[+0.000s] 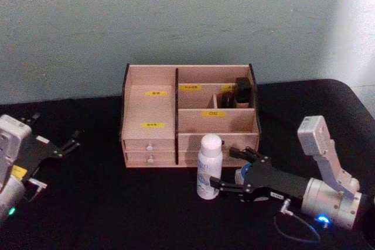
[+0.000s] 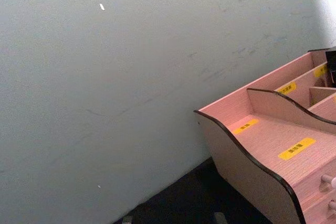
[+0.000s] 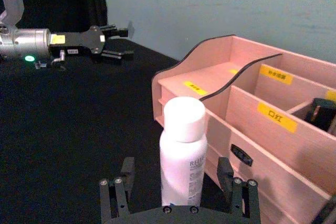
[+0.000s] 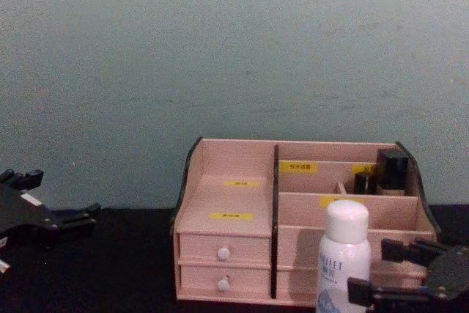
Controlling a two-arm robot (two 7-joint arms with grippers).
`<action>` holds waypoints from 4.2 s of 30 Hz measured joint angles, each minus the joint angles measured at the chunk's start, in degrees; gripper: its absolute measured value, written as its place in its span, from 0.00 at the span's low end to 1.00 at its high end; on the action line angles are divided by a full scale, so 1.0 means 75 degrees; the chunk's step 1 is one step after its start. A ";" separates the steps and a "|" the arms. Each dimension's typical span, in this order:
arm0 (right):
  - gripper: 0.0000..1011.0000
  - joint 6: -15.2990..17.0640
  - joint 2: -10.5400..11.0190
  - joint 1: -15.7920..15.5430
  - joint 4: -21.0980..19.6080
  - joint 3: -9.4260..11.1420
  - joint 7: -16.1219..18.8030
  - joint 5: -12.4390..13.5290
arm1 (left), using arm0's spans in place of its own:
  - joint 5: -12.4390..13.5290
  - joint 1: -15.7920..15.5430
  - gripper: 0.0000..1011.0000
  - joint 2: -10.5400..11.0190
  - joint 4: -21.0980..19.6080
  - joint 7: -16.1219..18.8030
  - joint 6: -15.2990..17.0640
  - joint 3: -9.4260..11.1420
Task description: Pick up the facial cleanser and watermelon frost from the table and place them into the tiered storage box.
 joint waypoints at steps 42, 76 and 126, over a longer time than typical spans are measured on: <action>0.99 0.0167 -0.0655 0.0867 0.1075 -0.0378 -0.0019 -0.0286 | 0.0000 0.0000 0.99 0.0001 0.0000 0.0000 0.0000 0.0000; 0.59 0.0147 -0.0645 0.0854 0.1062 -0.0368 -0.0013 -0.0285 | 0.0000 0.0000 0.99 0.0000 0.0000 0.0000 0.0000 0.0000; 0.59 -0.0805 -0.2024 0.2789 0.2541 0.0201 -0.1022 -0.0838 | 0.0000 0.0000 0.99 0.0000 0.0000 0.0000 0.0000 0.0000</action>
